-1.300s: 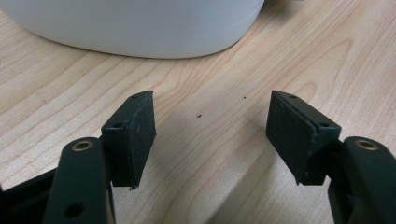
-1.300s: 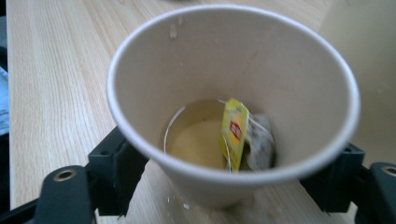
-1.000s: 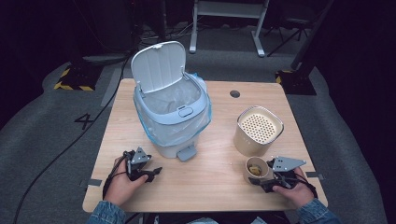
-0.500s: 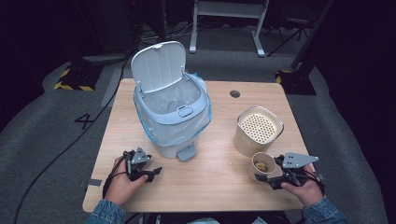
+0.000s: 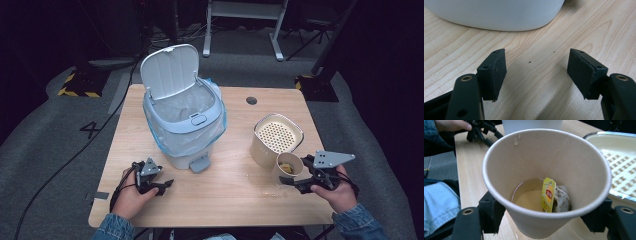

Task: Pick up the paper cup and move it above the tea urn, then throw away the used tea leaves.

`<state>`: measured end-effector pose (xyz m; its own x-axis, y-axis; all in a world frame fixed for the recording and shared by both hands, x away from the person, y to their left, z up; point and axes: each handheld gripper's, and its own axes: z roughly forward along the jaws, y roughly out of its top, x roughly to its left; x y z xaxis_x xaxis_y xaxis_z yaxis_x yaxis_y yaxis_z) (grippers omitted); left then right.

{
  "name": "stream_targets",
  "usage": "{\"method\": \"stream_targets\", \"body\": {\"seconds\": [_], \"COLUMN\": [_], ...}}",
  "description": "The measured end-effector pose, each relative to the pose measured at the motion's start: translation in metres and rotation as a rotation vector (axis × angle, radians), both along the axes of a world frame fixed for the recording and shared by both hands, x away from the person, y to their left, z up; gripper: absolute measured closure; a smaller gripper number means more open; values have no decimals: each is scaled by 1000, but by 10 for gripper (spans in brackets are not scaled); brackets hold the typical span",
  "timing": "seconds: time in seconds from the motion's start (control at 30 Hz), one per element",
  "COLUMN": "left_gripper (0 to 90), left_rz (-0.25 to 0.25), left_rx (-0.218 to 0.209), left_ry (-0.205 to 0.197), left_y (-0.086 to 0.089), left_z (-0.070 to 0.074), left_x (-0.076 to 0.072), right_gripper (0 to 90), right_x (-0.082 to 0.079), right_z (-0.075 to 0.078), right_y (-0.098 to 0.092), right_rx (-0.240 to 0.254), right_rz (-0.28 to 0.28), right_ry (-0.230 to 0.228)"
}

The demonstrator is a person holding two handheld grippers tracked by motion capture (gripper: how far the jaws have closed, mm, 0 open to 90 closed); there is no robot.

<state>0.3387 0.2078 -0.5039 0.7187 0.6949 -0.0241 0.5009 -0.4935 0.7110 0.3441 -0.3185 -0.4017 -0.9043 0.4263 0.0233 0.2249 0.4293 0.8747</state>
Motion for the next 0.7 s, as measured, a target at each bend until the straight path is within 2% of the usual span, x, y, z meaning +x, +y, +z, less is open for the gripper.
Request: {"method": "stream_targets", "body": {"seconds": [0.37,0.53,0.7], "left_gripper": [311,311,307], "left_rz": [-7,-7,-7], "left_rx": [-1,-1,-1], "left_ry": [4,3,5], "left_y": [1,0,1], "left_z": [0,0,0], "left_x": [0,0,1], "right_gripper": [302,302,302], "right_x": [14,28,41], "right_z": [44,59,66], "right_y": [-3,-5,-5], "right_rx": [19,23,31], "right_rz": [-8,-29,-47], "right_ry": [-16,-31,-36]}}
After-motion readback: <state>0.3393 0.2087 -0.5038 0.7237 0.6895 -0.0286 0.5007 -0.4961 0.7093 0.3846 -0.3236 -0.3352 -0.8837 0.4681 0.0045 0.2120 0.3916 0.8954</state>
